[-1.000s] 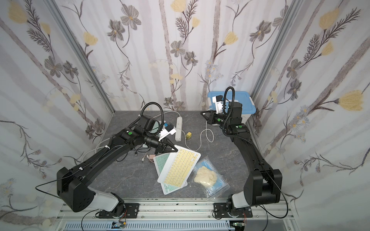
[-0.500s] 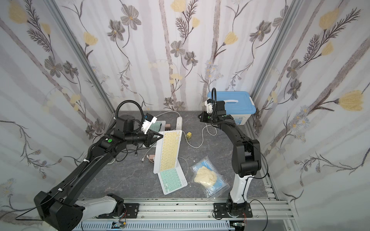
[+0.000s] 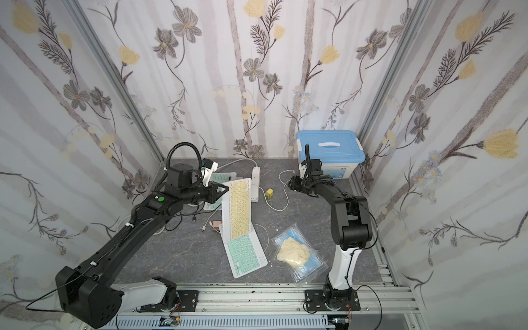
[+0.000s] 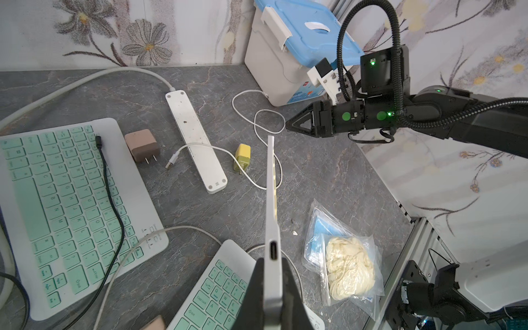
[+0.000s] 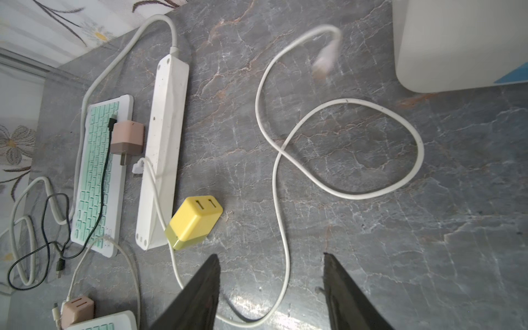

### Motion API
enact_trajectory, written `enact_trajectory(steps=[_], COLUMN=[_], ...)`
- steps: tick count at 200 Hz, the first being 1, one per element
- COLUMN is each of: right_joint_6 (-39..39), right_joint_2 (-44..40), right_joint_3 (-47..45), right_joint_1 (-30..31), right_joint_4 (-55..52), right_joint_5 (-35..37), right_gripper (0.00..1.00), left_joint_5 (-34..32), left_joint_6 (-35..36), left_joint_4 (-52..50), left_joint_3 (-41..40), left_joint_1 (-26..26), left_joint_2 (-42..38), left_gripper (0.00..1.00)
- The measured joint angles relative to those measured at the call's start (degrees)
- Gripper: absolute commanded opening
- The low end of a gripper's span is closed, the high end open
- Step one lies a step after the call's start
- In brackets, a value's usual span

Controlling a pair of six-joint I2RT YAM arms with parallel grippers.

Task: Unplug the wireless keyboard
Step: Place the power cord at the center of the board.

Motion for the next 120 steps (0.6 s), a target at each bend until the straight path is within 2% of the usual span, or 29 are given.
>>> enact_trajectory(steps=[26,79,120], right_joint_6=[0.2,3.9,8.0], right_joint_2=[-5.7,-21.0,-33.2], right_joint_3=[-5.3,-22.1,-33.8], right_joint_1=[-0.4,-4.1,-4.1], right_joint_4=[3.1,13.5,27.9], right_joint_5=[-2.9,-10.8,-25.9], right_gripper=[0.69,0.78,0.84], left_joint_5=[0.2,3.6,11.5], left_joint_6=[-3.2,-8.9,-14.8], left_joint_4=[3.8,10.6,18.4], left_joint_3=[-0.2,0.4,2.5], left_joint_1=[0.0,0.1,0.0], left_joint_2=[2.1,4.4,7.5], left_gripper=[0.00,0.00,0.00])
